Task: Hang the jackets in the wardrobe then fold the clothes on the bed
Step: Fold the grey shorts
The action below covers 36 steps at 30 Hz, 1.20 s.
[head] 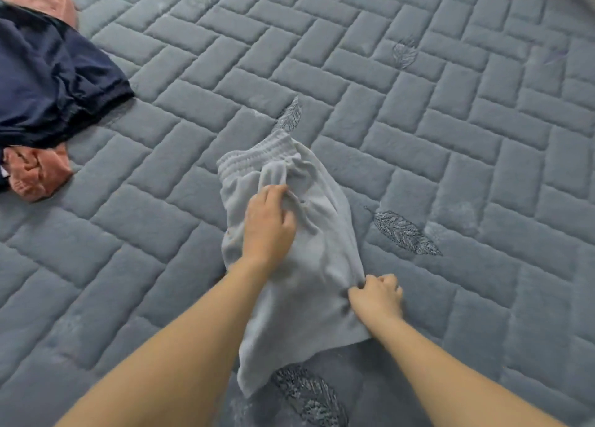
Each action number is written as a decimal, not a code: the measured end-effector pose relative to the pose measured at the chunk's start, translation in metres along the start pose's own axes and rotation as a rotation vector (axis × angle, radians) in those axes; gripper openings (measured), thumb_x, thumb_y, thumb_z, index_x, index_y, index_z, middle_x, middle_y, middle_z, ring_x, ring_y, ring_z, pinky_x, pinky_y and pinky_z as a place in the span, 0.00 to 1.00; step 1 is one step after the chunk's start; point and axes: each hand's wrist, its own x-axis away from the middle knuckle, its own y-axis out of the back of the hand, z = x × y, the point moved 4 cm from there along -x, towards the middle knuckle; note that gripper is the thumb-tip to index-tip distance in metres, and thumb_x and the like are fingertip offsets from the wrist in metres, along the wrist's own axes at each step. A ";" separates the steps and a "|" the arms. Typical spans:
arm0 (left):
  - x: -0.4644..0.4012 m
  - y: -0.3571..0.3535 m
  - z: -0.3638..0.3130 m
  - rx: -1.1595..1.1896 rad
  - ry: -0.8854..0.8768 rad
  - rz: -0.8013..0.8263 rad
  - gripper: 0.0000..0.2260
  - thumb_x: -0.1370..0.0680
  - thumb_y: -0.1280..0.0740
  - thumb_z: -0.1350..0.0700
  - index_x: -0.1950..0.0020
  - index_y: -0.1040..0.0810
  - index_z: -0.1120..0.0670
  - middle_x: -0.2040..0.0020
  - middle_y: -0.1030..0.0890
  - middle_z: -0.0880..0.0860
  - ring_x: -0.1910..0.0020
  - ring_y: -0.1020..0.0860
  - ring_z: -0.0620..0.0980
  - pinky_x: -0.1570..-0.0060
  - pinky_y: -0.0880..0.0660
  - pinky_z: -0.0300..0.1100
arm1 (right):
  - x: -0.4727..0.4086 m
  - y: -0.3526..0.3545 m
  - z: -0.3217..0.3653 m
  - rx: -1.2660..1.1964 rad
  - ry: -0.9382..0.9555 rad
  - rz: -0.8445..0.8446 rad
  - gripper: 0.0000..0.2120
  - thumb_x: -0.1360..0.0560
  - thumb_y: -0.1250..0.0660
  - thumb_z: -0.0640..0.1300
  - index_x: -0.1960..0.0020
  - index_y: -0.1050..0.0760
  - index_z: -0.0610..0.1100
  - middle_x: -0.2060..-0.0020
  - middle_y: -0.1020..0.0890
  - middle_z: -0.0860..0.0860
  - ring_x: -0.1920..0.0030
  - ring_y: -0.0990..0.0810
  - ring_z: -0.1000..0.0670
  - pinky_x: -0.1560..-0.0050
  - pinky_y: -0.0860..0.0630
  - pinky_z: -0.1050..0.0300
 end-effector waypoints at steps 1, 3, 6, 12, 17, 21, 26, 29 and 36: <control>0.019 0.002 0.019 -0.009 0.143 -0.068 0.23 0.26 0.36 0.61 0.30 0.31 0.57 0.32 0.29 0.56 0.34 0.33 0.59 0.31 0.41 0.47 | 0.002 -0.005 0.000 -0.055 0.013 -0.038 0.22 0.26 0.37 0.51 0.35 0.32 0.44 0.34 0.35 0.45 0.33 0.37 0.41 0.37 0.34 0.47; 0.063 0.007 0.060 0.086 0.600 -0.176 0.26 0.25 0.34 0.55 0.28 0.35 0.55 0.29 0.35 0.58 0.33 0.36 0.61 0.33 0.41 0.51 | 0.005 -0.013 0.002 -0.229 0.058 -0.056 0.30 0.28 0.33 0.53 0.30 0.37 0.46 0.35 0.30 0.46 0.34 0.31 0.40 0.36 0.32 0.46; 0.110 0.005 0.089 0.310 0.894 -0.035 0.20 0.26 0.31 0.50 0.37 0.30 0.55 0.38 0.26 0.57 0.41 0.26 0.60 0.43 0.28 0.54 | -0.001 -0.018 0.002 -0.375 0.069 0.043 0.23 0.24 0.33 0.52 0.36 0.32 0.41 0.39 0.23 0.43 0.39 0.25 0.40 0.37 0.30 0.45; 0.149 -0.009 0.075 0.816 0.912 0.321 0.14 0.24 0.32 0.61 0.39 0.25 0.53 0.50 0.15 0.54 0.55 0.16 0.54 0.63 0.20 0.46 | 0.009 -0.005 -0.011 -0.811 0.157 0.075 0.08 0.22 0.34 0.47 0.48 0.26 0.43 0.49 0.19 0.44 0.48 0.20 0.45 0.47 0.23 0.51; 0.164 -0.011 0.057 0.831 0.908 0.151 0.13 0.20 0.36 0.59 0.37 0.31 0.52 0.43 0.20 0.54 0.46 0.20 0.57 0.46 0.22 0.57 | 0.030 -0.010 -0.022 -0.900 0.012 0.308 0.13 0.20 0.35 0.48 0.42 0.25 0.40 0.49 0.17 0.43 0.49 0.18 0.43 0.47 0.20 0.47; 0.196 0.012 0.055 0.225 0.889 0.105 0.12 0.20 0.39 0.52 0.45 0.40 0.55 0.47 0.27 0.56 0.56 0.26 0.55 0.55 0.28 0.50 | 0.047 -0.003 -0.047 -0.781 -0.091 0.346 0.15 0.23 0.32 0.47 0.43 0.23 0.37 0.53 0.17 0.44 0.55 0.17 0.45 0.60 0.22 0.57; 0.243 0.017 0.016 -0.435 -0.070 0.039 0.19 0.29 0.31 0.50 0.43 0.32 0.55 0.49 0.27 0.58 0.54 0.25 0.61 0.59 0.26 0.53 | 0.061 -0.001 -0.075 -0.675 -0.076 0.194 0.13 0.26 0.30 0.48 0.48 0.21 0.39 0.53 0.16 0.46 0.52 0.18 0.43 0.46 0.21 0.47; 0.269 -0.024 0.024 -0.645 -0.228 0.559 0.30 0.28 0.42 0.37 0.32 0.33 0.53 0.35 0.34 0.56 0.35 0.32 0.61 0.38 0.35 0.58 | 0.064 -0.008 -0.074 -0.840 -0.015 0.259 0.09 0.26 0.32 0.39 0.46 0.22 0.42 0.53 0.16 0.45 0.52 0.18 0.44 0.50 0.20 0.48; 0.241 -0.062 0.039 -0.903 -0.044 0.532 0.32 0.26 0.36 0.46 0.27 0.43 0.57 0.31 0.39 0.59 0.35 0.35 0.60 0.42 0.34 0.56 | 0.046 -0.013 -0.070 -0.615 0.045 0.050 0.09 0.23 0.34 0.43 0.45 0.32 0.44 0.53 0.24 0.50 0.58 0.26 0.52 0.64 0.31 0.58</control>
